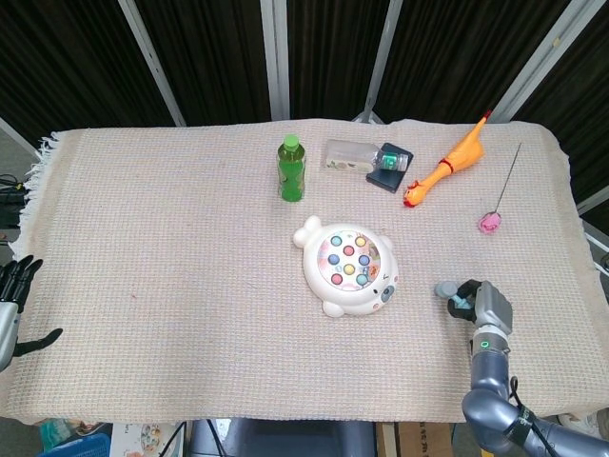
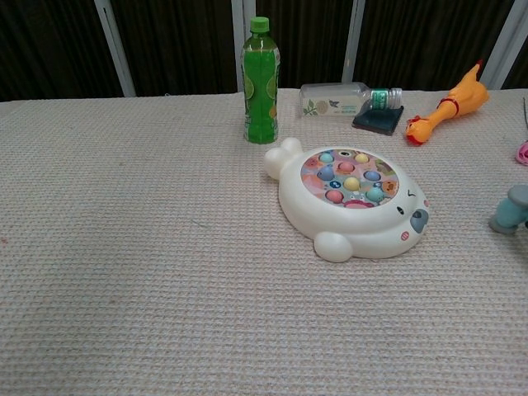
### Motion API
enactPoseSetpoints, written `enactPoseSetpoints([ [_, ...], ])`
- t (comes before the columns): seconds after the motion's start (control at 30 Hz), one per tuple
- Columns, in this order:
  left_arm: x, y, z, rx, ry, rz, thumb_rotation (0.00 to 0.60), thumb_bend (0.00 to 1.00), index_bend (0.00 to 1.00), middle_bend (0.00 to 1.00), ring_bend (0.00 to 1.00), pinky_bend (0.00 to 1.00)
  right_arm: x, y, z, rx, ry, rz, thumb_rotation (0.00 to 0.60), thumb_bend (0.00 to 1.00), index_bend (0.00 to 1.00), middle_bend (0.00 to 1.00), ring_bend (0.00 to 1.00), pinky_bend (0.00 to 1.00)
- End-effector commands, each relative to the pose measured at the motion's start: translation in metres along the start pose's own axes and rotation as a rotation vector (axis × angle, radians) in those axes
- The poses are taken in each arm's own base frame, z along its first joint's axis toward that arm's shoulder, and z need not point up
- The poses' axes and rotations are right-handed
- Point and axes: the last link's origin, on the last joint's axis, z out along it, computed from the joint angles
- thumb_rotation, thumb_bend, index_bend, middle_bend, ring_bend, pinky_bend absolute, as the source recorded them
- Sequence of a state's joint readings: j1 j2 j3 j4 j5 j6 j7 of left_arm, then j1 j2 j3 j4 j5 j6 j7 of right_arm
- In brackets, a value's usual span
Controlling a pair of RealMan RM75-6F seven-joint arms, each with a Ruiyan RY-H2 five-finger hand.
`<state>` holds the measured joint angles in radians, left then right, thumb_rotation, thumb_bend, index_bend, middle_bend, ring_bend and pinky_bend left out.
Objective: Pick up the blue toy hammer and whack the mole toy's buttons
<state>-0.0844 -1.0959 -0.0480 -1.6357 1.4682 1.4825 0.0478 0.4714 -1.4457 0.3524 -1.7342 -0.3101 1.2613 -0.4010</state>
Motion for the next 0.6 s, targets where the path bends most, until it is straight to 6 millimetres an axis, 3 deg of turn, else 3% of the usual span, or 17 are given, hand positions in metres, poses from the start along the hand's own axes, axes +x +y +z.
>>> enactPoseSetpoints([
  [0.03, 0.0002, 0.0000, -0.0001, 0.000, 0.001, 0.001, 0.600, 0.00, 0.00, 0.00, 0.00, 0.00, 0.0003, 0.0003, -0.0003, -0.001, 0.000, -0.004, 0.600, 0.54, 0.59, 0.42, 0.25, 0.36],
  [0.43, 0.0004, -0.0005, 0.0003, 0.005, 0.005, 0.003, 0.600, 0.00, 0.00, 0.00, 0.00, 0.00, 0.0020, 0.0024, -0.0016, -0.010, -0.017, -0.017, 0.600, 0.50, 0.40, 0.29, 0.14, 0.25],
  [0.6, 0.0003, -0.0004, 0.0003, 0.006, 0.005, 0.004, 0.600, 0.00, 0.00, 0.00, 0.00, 0.00, 0.0018, 0.0043, -0.0031, -0.013, -0.032, -0.015, 0.600, 0.49, 0.38, 0.28, 0.13, 0.24],
])
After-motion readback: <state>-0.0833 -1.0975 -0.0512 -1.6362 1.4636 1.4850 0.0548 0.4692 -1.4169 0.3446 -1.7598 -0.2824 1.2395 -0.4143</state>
